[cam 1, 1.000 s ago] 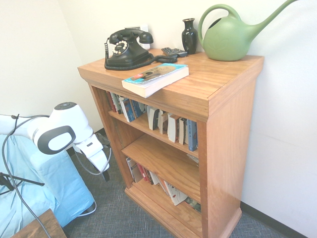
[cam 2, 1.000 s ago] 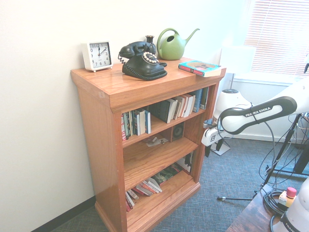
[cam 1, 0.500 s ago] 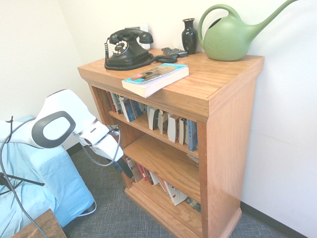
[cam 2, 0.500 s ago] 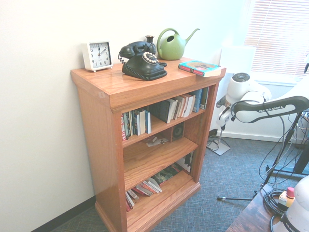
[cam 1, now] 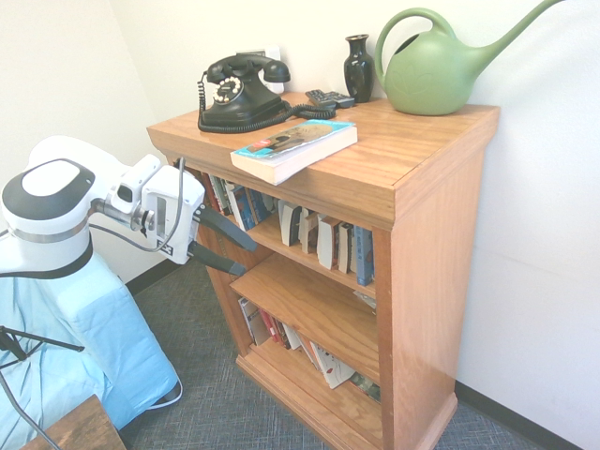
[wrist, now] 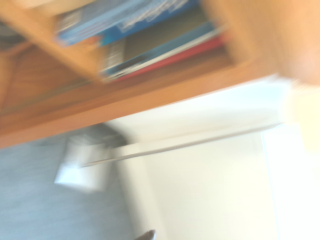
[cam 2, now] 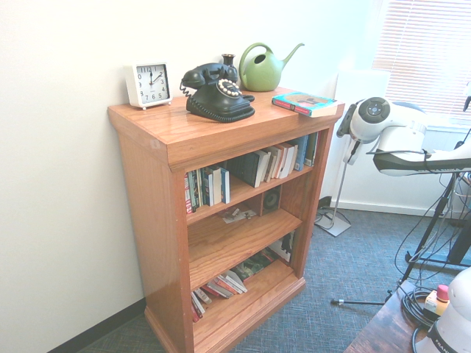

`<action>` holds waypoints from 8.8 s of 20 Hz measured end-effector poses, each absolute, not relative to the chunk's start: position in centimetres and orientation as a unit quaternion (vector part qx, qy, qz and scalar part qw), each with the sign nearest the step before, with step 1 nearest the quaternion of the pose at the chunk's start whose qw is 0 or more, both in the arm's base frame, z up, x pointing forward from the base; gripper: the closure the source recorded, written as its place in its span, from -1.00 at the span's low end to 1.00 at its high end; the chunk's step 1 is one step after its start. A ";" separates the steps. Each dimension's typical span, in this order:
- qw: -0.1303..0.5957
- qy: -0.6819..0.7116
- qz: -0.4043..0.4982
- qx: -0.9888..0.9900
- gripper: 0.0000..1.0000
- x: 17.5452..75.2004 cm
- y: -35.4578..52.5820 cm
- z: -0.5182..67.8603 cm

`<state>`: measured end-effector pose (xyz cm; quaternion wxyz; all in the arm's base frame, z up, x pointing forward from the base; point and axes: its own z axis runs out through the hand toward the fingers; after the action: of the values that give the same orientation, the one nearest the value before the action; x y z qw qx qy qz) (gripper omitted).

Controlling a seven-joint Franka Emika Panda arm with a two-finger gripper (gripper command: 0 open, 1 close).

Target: Organize the shelf

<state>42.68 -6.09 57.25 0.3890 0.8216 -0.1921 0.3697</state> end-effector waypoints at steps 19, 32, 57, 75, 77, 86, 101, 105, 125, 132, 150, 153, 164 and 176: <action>0.465 -0.085 0.446 0.760 -1.00 49.2 0.3 60.1; 0.486 -0.109 0.432 0.752 1.00 55.4 1.1 59.9; 0.494 -0.121 0.426 0.749 1.00 56.9 1.0 59.8; 0.359 -0.286 0.442 0.771 1.00 44.4 -0.9 69.0; 0.314 -0.305 0.442 0.783 1.00 41.5 -0.2 68.8; 0.138 -0.343 0.419 0.829 1.00 33.6 3.5 60.7; 0.043 -0.297 0.370 0.879 1.00 40.0 12.3 48.2; 0.015 -0.299 0.366 0.881 1.00 42.2 13.2 47.7; -0.058 -0.301 0.361 0.881 1.00 51.6 15.4 42.0; -0.063 -0.302 0.365 0.878 1.00 53.8 15.9 42.0; -0.051 -0.302 0.394 0.867 1.00 60.5 18.8 42.0; -0.051 -0.301 0.394 0.867 -1.00 60.9 19.4 42.0; -0.050 -0.302 0.392 0.867 -1.00 61.0 19.3 41.8; -0.060 -0.297 0.385 0.872 -1.00 55.6 17.7 39.8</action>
<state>55.60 17.71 39.83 -0.0603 0.8720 -0.2969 0.3846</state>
